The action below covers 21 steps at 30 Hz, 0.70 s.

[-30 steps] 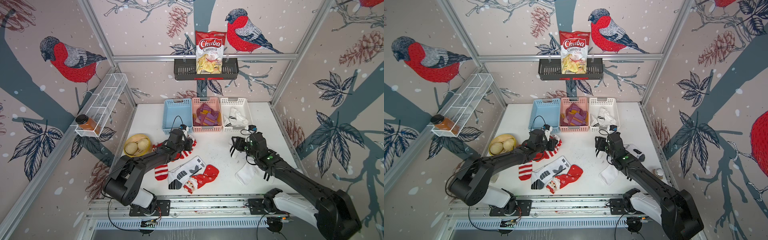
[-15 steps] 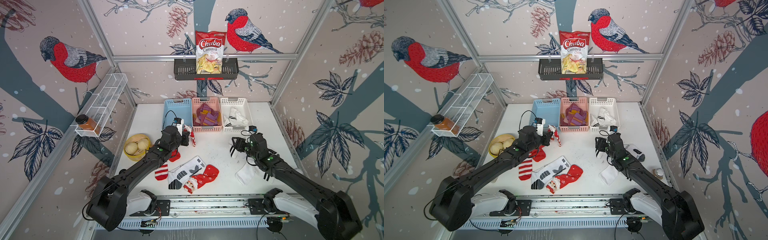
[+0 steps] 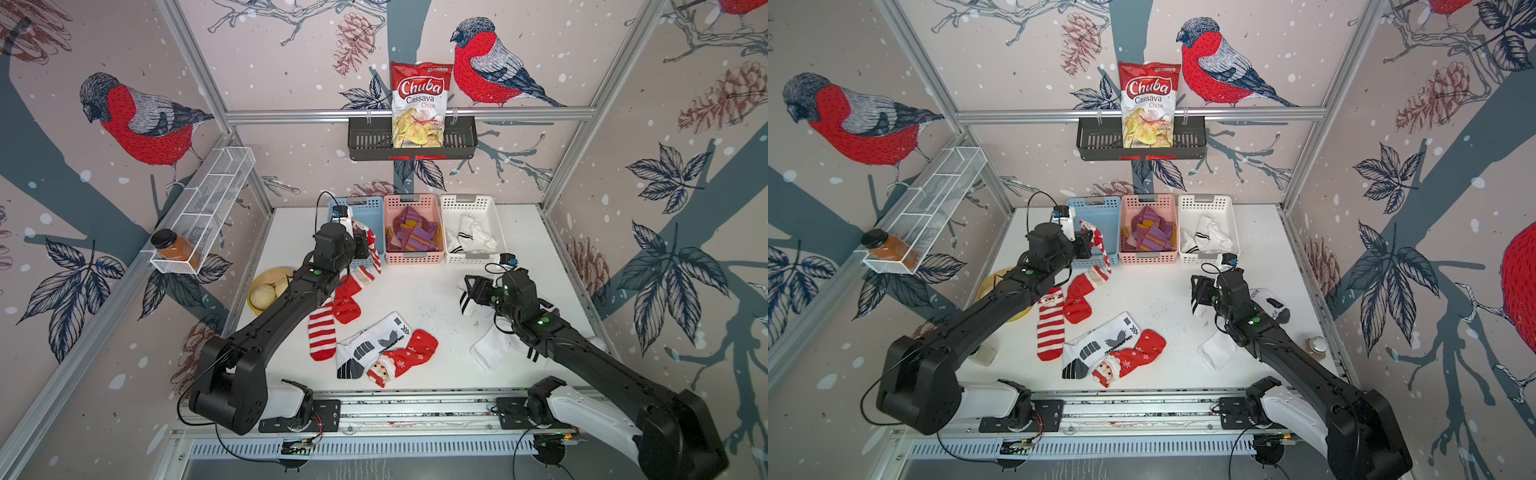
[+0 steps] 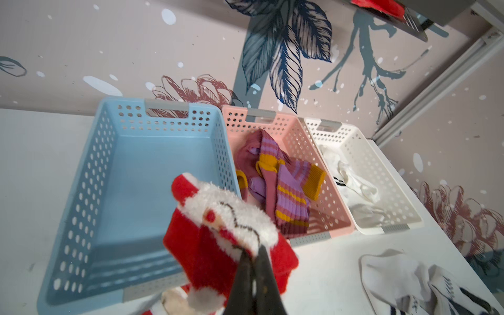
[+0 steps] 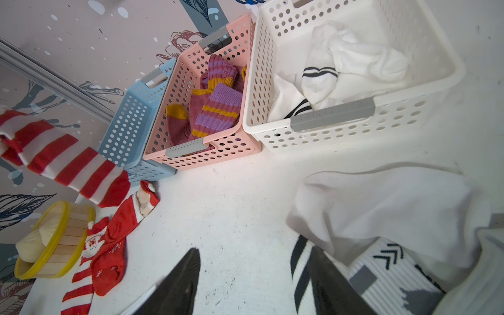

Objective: Sort the socks into the basket by color
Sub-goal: Place the sock in the bin.

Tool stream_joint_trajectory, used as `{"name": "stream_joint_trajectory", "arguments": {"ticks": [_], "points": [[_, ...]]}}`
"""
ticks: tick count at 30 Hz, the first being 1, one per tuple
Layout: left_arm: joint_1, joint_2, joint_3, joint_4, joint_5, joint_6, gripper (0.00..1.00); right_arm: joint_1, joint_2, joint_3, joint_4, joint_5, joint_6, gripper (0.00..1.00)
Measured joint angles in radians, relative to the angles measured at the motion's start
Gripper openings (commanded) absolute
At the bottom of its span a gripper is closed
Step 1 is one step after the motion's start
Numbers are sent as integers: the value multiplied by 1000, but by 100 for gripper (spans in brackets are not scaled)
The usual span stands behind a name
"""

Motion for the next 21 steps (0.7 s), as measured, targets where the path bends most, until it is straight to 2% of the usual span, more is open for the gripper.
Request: {"name": "stream_joint_trajectory", "arguments": {"ticks": [9,16,21], "points": [[53,160,167,3,0,45,0,1,-19,-10,-1,0,0,66],[83,306,251,12,15,45,0,2,-58,-24,-8,1,3,67],[105,433,362,15,39,45,0,2,-81,-37,-12,2,3,67]]}}
